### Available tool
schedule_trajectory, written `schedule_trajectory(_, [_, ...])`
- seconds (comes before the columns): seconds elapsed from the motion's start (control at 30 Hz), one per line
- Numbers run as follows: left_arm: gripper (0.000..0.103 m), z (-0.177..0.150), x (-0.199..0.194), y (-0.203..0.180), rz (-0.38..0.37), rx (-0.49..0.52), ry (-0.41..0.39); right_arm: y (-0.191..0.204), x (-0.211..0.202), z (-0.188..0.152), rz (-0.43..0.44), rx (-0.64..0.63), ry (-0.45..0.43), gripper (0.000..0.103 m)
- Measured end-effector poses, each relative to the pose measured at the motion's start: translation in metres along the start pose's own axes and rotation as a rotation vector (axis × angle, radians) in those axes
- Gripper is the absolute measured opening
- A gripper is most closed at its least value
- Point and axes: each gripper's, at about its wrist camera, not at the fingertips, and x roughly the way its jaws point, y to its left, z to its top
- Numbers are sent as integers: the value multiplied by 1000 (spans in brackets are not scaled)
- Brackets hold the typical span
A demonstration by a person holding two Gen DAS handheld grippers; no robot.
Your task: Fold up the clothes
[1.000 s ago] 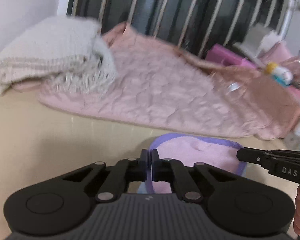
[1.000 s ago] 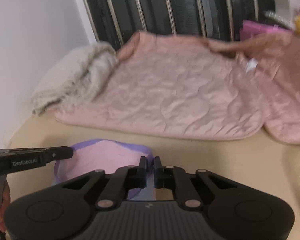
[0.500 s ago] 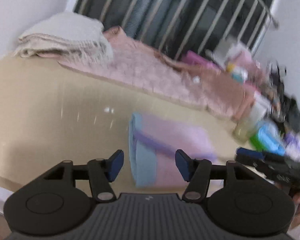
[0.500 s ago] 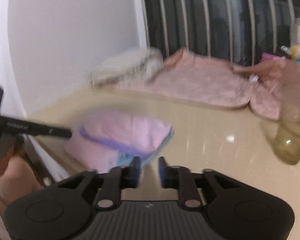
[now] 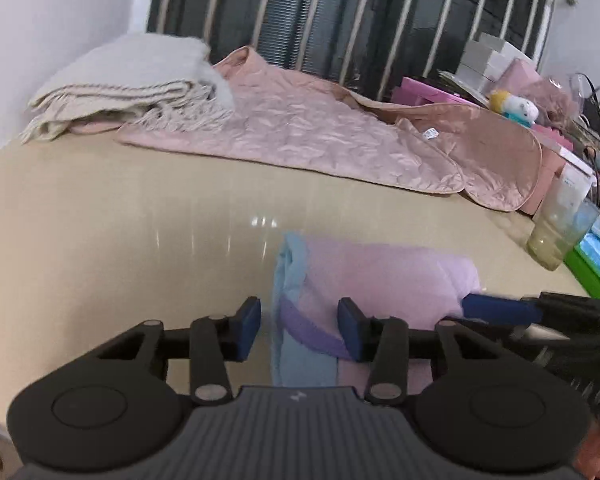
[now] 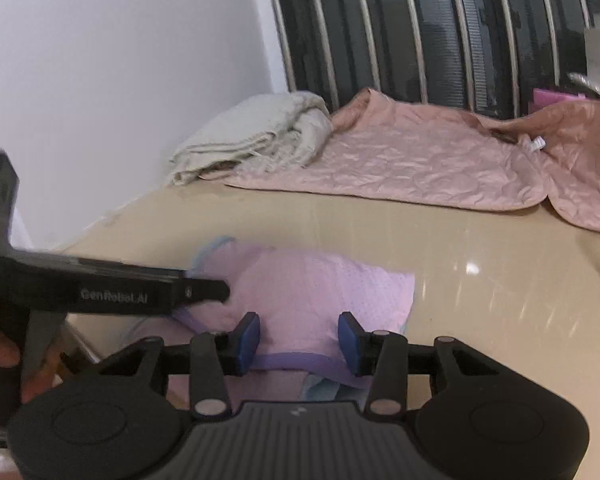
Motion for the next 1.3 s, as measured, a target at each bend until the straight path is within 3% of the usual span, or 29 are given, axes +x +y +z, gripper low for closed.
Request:
schedule_trajectory(0.03, [44, 3, -6, 2, -11, -19, -2, -4, -5, 3, 15, 37, -26, 43])
schedule_trajectory(0.13, [50, 26, -13, -9, -62, -26, -120, -13, -10, 20, 44, 114, -106, 43])
schedule_trajectory(0.2, [50, 37, 4, -18, -62, 9, -128, -13, 6, 26, -21, 102, -79, 42])
schedule_trajectory(0.3, [39, 41, 43, -19, -67, -10, 7, -13, 33, 23, -103, 87, -13, 38])
schedule_trajectory(0.5, [38, 29, 51, -3, -66, -55, 11, -18, 19, 8, -106, 108, -71, 38])
schedule_trajectory(0.6, [38, 21, 47, 5, -70, -78, -43, -16, 19, 2, -75, 91, -72, 44])
schedule_trajectory(0.67, [44, 14, 35, 7, -70, -95, -70, -11, 16, -1, -92, 61, -81, 46])
schedule_trajectory(0.73, [74, 7, 21, 8, -64, -114, -104, -5, 10, -4, -112, 32, -103, 46])
schedule_trajectory(0.8, [83, -2, 4, 6, -30, -114, -156, 0, 5, -8, -133, 4, -125, 47])
schedule_trajectory(0.9, [83, -11, 3, -3, 14, -31, -124, 3, 0, -13, -102, 19, -150, 51])
schedule_trajectory(1.0, [81, -19, 2, -1, 11, -46, -125, 6, 3, -22, -83, 26, -128, 51])
schedule_trajectory(1.23, [81, -22, -1, -7, 71, 24, -91, 14, -6, -42, -142, 15, -183, 52])
schedule_trajectory(1.3, [81, -27, 0, -14, 92, 81, -91, 17, -9, -47, -178, -3, -207, 57])
